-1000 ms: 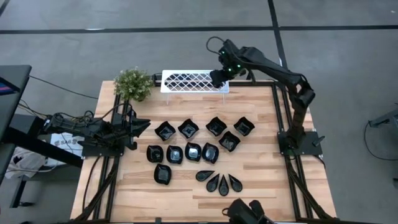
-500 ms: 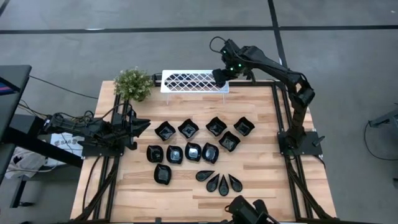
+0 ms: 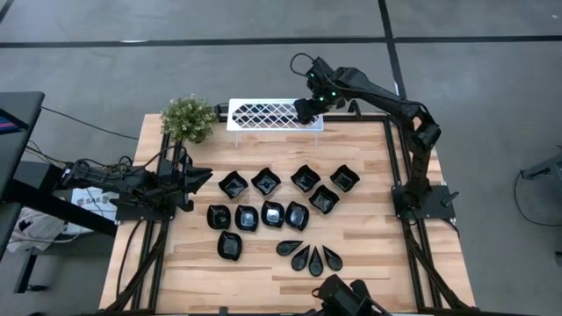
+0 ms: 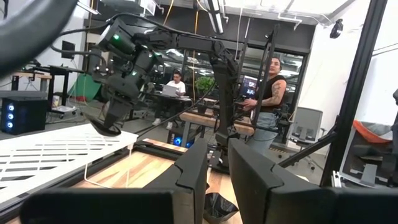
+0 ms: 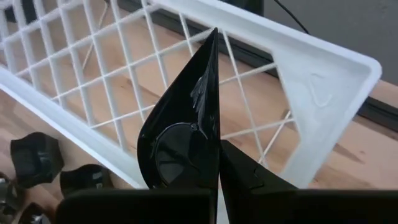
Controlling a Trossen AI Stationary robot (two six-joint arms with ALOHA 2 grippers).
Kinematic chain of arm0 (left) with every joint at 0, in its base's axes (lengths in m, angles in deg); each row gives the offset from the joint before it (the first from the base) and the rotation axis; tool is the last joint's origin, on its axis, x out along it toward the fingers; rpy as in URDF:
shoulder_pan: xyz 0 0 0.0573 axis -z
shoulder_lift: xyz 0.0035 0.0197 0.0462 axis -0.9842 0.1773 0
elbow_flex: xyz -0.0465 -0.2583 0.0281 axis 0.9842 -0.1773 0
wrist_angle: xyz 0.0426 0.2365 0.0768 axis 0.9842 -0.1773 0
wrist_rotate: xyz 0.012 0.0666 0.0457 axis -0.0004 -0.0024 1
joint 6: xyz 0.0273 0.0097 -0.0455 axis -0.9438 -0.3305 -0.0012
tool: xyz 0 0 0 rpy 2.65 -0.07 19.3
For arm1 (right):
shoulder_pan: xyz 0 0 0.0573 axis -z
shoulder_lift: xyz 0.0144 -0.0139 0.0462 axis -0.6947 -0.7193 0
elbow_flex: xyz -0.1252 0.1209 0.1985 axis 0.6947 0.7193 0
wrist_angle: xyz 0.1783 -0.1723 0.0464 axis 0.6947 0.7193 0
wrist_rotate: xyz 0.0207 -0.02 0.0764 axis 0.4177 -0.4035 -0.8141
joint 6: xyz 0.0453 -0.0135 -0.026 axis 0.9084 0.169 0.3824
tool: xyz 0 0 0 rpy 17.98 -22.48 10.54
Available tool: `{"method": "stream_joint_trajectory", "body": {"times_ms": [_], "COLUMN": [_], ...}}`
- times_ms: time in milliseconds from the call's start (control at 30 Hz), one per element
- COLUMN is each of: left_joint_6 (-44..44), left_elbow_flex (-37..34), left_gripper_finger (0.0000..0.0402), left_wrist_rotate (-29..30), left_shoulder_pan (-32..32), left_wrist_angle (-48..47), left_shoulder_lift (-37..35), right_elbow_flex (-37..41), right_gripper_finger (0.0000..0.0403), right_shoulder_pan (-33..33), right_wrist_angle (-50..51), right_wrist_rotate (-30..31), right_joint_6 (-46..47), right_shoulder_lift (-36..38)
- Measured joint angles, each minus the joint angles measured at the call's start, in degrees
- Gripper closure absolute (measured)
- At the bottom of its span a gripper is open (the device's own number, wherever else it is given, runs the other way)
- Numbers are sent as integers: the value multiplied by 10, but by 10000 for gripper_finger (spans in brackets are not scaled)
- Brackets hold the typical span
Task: Pick & Place Mini shaped plates
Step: Put the drop-shaped plate on the shelf
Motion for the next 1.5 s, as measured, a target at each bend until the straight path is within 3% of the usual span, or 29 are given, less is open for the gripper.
{"method": "stream_joint_trajectory", "body": {"times_ms": [1000,1167,1300,1500], "left_joint_6": [0,0,0,0], "left_elbow_flex": [0,0,0,0], "left_gripper_finger": [334,334,334,334], "left_wrist_rotate": [0,0,0,0], "left_shoulder_pan": [0,0,0,0], "left_wrist_angle": [2,4,5,7], "left_shoulder_lift": [0,0,0,0], "right_elbow_flex": [0,0,0,0], "right_gripper_finger": [403,403,403,403], "right_shoulder_pan": [-4,-11,-22,-17], "right_wrist_angle": [-27,8,-2,-13], "right_wrist_rotate": [7,4,38,33], "right_joint_6": [-1,1,-7,-5], "right_shoulder_lift": [0,0,0,0]}}
